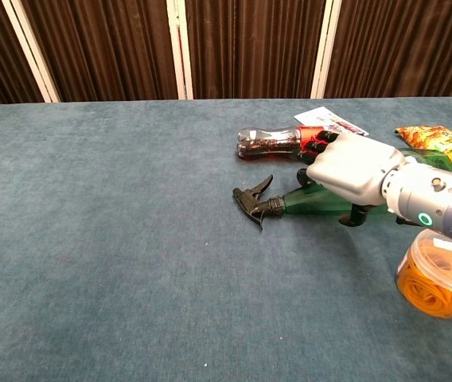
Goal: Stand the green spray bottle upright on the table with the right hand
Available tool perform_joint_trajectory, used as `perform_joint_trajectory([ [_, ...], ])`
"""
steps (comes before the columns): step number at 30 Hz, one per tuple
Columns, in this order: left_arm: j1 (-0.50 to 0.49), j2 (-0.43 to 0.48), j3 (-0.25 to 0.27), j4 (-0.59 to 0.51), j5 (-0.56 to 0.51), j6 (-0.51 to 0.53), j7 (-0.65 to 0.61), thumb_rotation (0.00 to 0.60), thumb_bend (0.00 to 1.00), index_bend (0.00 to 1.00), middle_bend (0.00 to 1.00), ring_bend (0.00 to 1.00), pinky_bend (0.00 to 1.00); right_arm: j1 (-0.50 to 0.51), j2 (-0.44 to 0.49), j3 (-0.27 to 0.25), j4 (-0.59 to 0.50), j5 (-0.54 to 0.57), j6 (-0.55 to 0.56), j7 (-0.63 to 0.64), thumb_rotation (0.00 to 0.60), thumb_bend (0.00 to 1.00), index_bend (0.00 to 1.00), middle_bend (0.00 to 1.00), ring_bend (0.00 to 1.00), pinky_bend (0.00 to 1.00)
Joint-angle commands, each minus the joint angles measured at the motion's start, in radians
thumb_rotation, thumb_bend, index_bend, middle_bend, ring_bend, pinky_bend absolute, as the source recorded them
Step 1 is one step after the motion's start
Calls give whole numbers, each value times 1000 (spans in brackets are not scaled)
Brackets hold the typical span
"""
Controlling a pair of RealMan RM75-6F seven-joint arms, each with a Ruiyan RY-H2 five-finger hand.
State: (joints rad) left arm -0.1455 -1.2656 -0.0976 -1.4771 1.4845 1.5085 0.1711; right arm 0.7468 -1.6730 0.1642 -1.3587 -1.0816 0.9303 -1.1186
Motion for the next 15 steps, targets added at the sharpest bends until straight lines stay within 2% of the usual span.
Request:
perform_joint_trajectory([
  [1, -4, -2, -1, -4, -4, -7, 5, 600, 24, 0, 0, 0, 68, 11, 6, -8, 33, 0, -19, 32, 600, 314, 285, 0, 0, 0],
  [4, -8, -3, 0, -8, -5, -15, 12, 600, 24, 0, 0, 0, 69, 18, 7, -15, 58, -10, -26, 61, 600, 337, 402, 0, 0, 0],
  [10, -17, -9, 2, -10, -7, -27, 29, 600, 25, 0, 0, 0, 69, 22, 6, -36, 94, -79, -9, 140, 600, 402, 709, 18, 0, 0],
  [15, -20, -14, 6, -10, 0, -29, 36, 600, 25, 0, 0, 0, 68, 16, 8, -52, 97, -161, 46, 204, 600, 443, 831, 77, 0, 0],
])
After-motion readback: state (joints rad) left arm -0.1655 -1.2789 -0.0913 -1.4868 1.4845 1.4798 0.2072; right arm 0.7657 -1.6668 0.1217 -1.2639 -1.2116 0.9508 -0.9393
